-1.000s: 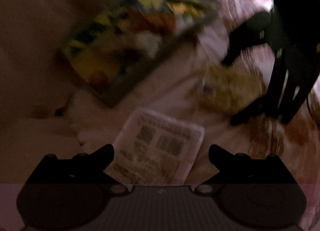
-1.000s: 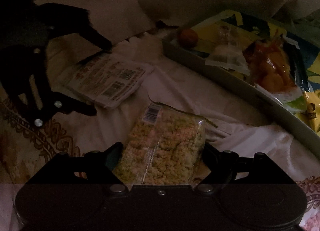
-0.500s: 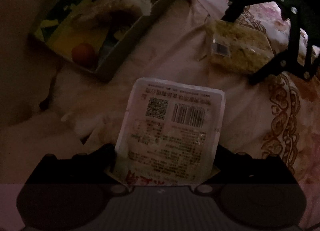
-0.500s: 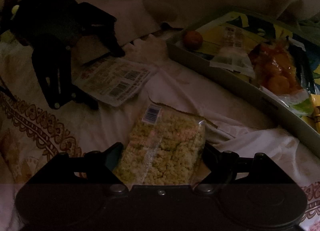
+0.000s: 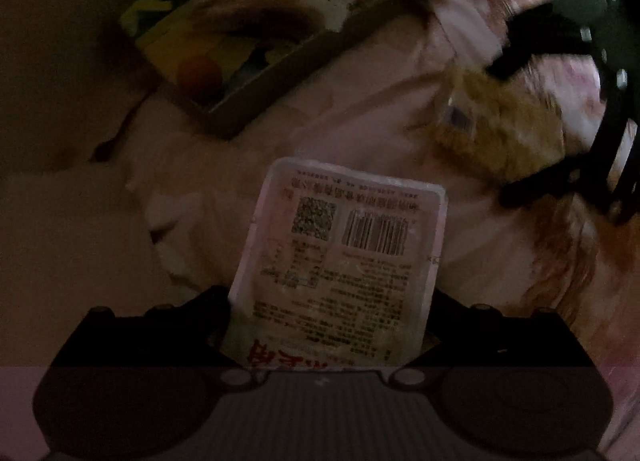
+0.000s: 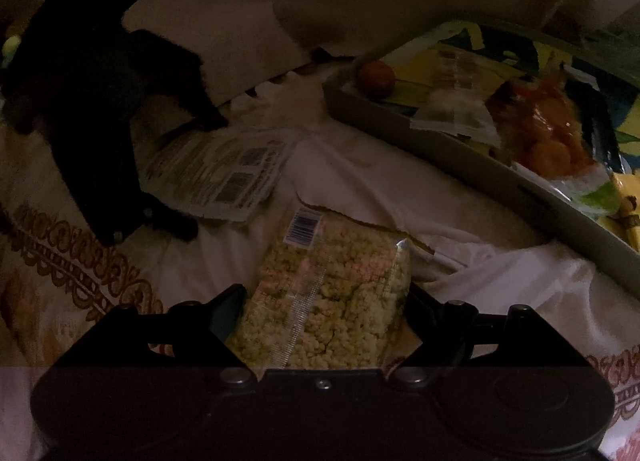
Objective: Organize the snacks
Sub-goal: 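Carry the puffed-rice bag with the right gripper while the left carries the tofu pack to the box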
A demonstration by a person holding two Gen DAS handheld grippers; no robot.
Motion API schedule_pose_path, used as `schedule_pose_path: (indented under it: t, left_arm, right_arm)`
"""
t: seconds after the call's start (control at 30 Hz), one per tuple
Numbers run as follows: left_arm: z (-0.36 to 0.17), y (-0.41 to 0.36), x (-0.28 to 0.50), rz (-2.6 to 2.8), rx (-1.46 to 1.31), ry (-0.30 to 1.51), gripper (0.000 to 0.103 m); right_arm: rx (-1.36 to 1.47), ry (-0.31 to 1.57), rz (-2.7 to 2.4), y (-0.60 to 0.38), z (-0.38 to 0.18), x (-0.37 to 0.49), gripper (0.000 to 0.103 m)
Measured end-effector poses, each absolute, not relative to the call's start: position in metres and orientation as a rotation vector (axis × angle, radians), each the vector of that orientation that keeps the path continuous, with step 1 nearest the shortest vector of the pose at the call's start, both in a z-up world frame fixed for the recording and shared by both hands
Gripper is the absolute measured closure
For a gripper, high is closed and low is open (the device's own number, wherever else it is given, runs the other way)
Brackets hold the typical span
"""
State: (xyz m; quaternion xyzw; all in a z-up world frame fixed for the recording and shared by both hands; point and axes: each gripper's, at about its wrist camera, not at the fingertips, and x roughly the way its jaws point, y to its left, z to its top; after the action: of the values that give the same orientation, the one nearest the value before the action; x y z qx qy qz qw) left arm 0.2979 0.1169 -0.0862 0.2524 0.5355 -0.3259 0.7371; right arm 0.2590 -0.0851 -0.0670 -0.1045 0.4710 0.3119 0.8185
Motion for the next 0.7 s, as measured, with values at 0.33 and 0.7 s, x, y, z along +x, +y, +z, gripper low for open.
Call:
schedule_pose_path:
  t: [0.33, 0.7]
  left_arm:
    - [-0.073, 0.121, 0.272, -0.478, 0.215, 1.144, 0.023]
    - [-0.053, 0.108, 0.26, -0.39, 0.127, 1.084, 0.031]
  right_arm:
    - [-0.191, 0.972, 0.606, -0.088, -0.066, 0.249, 0.02]
    - [-0.139, 0.955, 0.572, -0.098, -0.057, 0.241, 0.02]
